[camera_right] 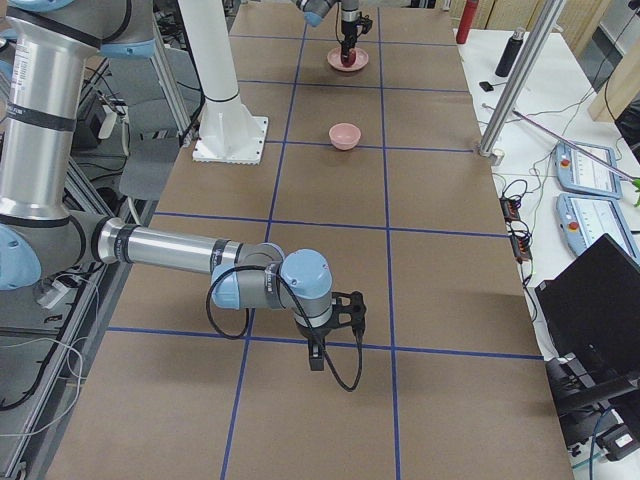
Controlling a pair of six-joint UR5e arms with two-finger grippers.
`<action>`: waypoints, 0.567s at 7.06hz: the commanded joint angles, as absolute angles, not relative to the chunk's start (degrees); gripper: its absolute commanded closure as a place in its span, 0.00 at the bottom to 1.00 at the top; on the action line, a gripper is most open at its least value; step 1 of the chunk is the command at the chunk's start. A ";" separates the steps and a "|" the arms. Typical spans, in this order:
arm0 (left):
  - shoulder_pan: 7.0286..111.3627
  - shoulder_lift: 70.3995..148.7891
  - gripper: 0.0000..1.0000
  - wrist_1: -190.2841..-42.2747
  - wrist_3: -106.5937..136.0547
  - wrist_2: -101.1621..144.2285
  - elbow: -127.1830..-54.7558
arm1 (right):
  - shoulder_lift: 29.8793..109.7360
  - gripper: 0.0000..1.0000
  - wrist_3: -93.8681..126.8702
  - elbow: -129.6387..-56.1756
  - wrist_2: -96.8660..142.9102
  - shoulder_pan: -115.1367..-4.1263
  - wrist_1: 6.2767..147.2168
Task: Move apple from plate to bowl
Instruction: 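Close the left gripper around the red apple, then lift the apple with the left gripper and carry it over the bowl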
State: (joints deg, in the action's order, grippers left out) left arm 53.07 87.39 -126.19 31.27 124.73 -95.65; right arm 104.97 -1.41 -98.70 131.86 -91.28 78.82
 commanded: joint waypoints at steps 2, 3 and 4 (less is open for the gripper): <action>53.09 92.33 0.67 -111.27 35.12 125.69 -105.96 | 105.03 0.00 -1.41 -98.70 132.01 -91.23 78.75; 52.30 98.38 0.67 -106.05 40.81 125.60 -107.13 | 105.03 0.00 -1.41 -98.70 132.10 -91.23 78.75; 47.68 102.70 0.66 -104.26 47.39 125.51 -106.96 | 105.03 0.00 -1.41 -98.70 132.19 -91.23 78.66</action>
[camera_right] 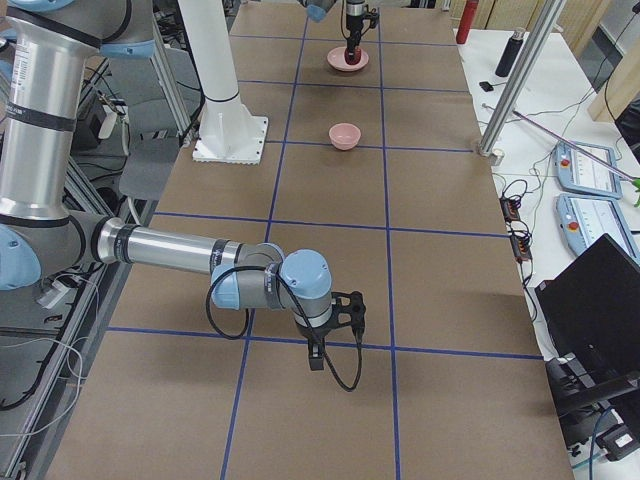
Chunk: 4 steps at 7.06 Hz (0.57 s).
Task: Move apple from plate to bowl
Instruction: 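Lift the apple with the left gripper and carry it over the bowl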
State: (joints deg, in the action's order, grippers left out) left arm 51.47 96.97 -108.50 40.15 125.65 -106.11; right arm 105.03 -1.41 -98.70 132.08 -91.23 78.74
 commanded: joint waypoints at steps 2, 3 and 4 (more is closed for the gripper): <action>38.80 113.49 0.66 -97.08 58.67 119.76 -106.53 | 105.12 0.00 -1.41 -98.61 132.10 -91.23 78.66; 36.32 121.12 0.66 -88.07 59.49 115.97 -105.57 | 105.12 0.00 -1.41 -98.61 132.10 -91.23 78.66; 35.78 127.29 0.66 -82.85 62.46 115.84 -103.47 | 105.12 0.00 -1.41 -98.61 132.10 -91.23 78.66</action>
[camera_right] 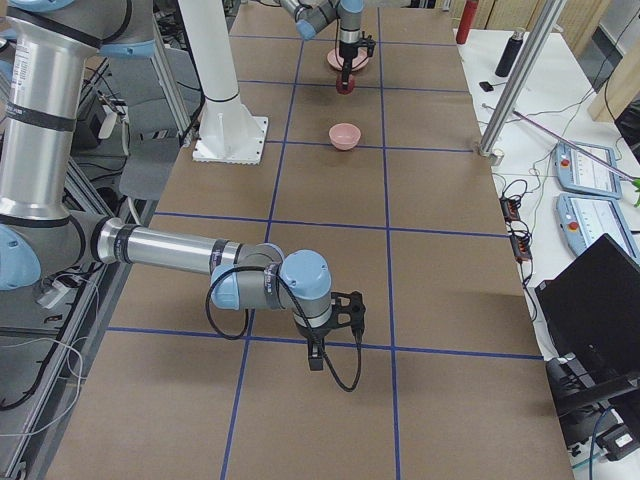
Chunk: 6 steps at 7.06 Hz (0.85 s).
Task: Move apple from plate to bowl
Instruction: 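Lift the apple with the left gripper and carry it over the bowl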
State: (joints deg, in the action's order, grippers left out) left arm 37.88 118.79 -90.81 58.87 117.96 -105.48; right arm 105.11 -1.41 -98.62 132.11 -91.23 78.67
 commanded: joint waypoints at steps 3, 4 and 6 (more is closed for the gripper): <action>31.92 137.44 0.65 -85.85 70.29 113.03 -92.05 | 105.21 0.00 -1.32 -98.70 132.27 -91.23 78.66; 31.38 140.51 0.65 -88.91 72.66 112.94 -87.41 | 105.21 0.00 -1.32 -98.70 132.28 -91.23 78.66; 29.11 143.18 0.62 -93.49 73.83 109.53 -81.14 | 105.21 0.00 -1.32 -98.61 132.36 -91.23 78.66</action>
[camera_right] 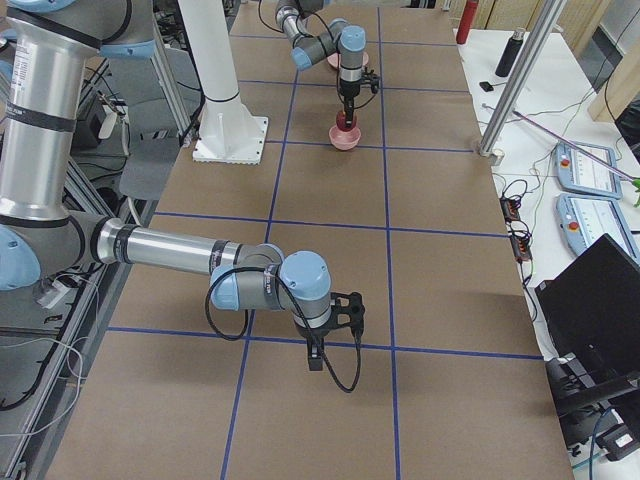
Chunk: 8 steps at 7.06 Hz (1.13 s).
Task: Move apple from plate to bowl
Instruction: 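Lower the apple into the pink bowl and open the left gripper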
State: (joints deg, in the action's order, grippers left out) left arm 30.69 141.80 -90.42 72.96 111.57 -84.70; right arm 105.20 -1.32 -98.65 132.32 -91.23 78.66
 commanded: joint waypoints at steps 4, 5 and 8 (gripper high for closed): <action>28.83 142.12 0.57 -93.87 73.57 109.25 -80.42 | 105.12 0.00 -1.32 -98.61 132.28 -91.23 78.66; 28.83 141.86 0.56 -93.87 73.39 109.25 -80.33 | 105.12 0.00 -1.32 -98.61 132.28 -91.23 78.66; 28.83 140.98 0.17 -95.52 73.39 109.16 -80.33 | 105.12 0.00 -1.32 -98.61 132.28 -91.23 78.66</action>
